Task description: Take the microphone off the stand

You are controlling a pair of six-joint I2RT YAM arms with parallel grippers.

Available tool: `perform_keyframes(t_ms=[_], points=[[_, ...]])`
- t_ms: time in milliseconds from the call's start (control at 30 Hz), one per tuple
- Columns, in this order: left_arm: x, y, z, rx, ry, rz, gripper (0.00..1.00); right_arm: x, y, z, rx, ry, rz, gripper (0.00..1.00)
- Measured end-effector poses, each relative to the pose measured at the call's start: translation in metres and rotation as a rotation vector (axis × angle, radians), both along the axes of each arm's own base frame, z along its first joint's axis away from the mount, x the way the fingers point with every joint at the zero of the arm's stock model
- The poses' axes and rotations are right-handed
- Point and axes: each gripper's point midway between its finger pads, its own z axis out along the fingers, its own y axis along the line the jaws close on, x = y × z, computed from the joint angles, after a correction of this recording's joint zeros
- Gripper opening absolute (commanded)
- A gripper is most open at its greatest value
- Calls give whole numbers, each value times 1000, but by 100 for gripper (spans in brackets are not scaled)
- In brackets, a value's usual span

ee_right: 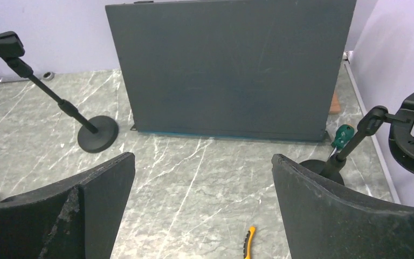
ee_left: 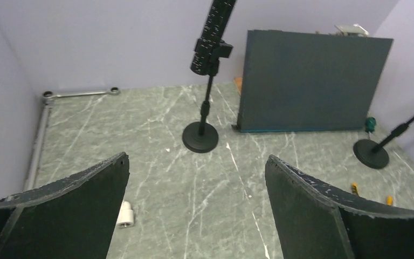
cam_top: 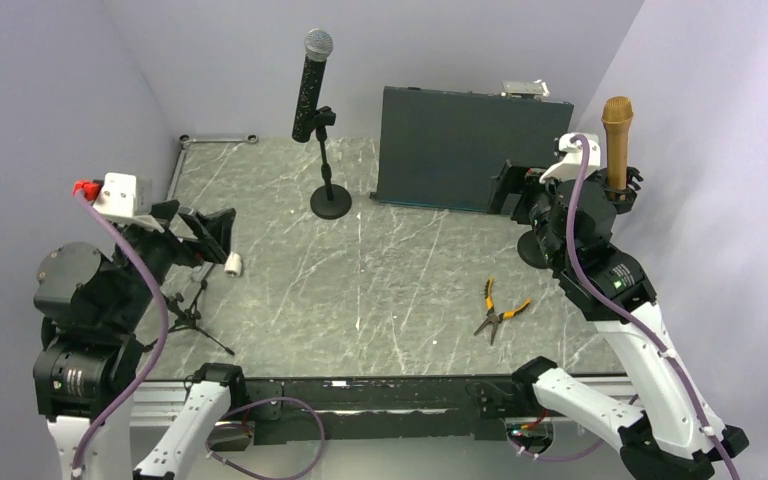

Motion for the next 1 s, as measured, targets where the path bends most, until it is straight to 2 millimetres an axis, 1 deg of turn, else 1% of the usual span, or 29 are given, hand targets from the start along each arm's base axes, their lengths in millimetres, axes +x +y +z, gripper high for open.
perform_keyframes(t_ms=[100, 233, 367, 467, 600, 633, 667, 833, 933, 1000], points=[[8, -10, -6, -5, 31, -51, 99, 2, 3, -4, 2, 11, 7, 100], [25, -28, -21, -25, 91, -140, 99, 6, 12, -9, 8, 21, 40, 100], [46, -47, -34, -66, 125, -232, 99, 8, 25, -22, 10, 44, 105, 100], [66, -55, -40, -90, 114, -265, 99, 10, 37, -28, 15, 61, 159, 100], [106, -61, -44, -100, 64, -276, 99, 11, 56, -31, 42, 74, 243, 100], [119, -62, -45, -96, 45, -277, 99, 10, 61, -32, 53, 76, 270, 100], [125, -63, -45, -94, 37, -277, 99, 10, 65, -33, 60, 79, 287, 100], [178, -69, -49, -48, -5, -296, 99, 4, 82, -35, 97, 80, 382, 100], [207, -77, -44, -25, -35, -331, 99, 2, 87, -38, 104, 86, 410, 100], [223, -81, -38, -16, -52, -347, 99, 1, 89, -38, 107, 85, 423, 100]])
